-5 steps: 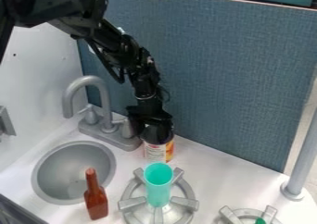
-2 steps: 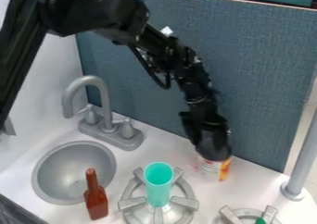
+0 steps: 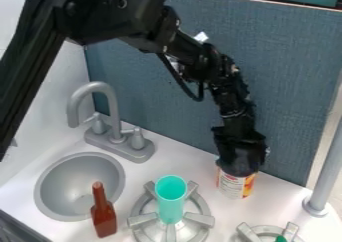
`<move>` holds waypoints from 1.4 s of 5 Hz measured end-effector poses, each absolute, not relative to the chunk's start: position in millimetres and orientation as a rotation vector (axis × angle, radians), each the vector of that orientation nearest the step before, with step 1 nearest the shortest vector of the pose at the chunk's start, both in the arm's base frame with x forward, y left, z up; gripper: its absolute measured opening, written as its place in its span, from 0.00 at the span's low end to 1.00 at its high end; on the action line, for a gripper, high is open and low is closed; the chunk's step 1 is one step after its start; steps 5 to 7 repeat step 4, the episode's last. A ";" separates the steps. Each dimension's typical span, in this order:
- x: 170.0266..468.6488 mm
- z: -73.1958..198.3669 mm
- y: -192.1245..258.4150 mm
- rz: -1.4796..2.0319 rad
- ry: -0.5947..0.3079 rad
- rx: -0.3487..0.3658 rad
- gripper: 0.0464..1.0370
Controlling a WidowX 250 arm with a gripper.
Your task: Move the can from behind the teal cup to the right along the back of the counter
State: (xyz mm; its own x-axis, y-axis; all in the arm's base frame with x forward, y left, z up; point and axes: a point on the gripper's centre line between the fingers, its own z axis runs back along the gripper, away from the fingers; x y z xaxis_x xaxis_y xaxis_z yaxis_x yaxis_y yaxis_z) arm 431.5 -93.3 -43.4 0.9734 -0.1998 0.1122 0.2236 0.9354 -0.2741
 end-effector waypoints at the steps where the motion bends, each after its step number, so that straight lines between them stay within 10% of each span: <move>1: 421.0 -35.2 -84.2 -0.206 -0.058 -0.205 0.96; 3: 354.3 34.5 -84.1 -0.219 -0.084 0.021 0.96; 4: 310.4 44.5 -81.4 -0.197 -0.025 0.033 0.96; 7: 310.4 44.5 -81.4 -0.197 -0.025 0.033 0.96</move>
